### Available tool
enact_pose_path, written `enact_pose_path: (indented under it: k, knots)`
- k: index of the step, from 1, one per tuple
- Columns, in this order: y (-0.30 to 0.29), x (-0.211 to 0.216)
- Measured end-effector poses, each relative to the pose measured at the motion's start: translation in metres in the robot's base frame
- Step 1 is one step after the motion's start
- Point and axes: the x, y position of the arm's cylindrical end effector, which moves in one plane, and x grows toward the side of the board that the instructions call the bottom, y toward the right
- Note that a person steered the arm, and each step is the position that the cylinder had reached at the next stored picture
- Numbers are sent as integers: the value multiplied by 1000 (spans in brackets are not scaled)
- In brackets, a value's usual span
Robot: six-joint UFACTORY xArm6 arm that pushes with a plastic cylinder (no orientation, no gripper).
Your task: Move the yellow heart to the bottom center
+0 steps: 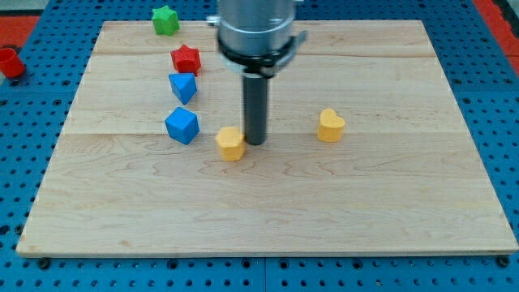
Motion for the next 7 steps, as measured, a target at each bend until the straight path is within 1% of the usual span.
enact_pose_path:
  k: [1, 2, 3, 4, 5, 6, 7]
  knots:
    - [-44, 14]
    - [-51, 15]
    - [49, 8]
    - [62, -44]
    - [135, -33]
    - [135, 23]
    - [145, 34]
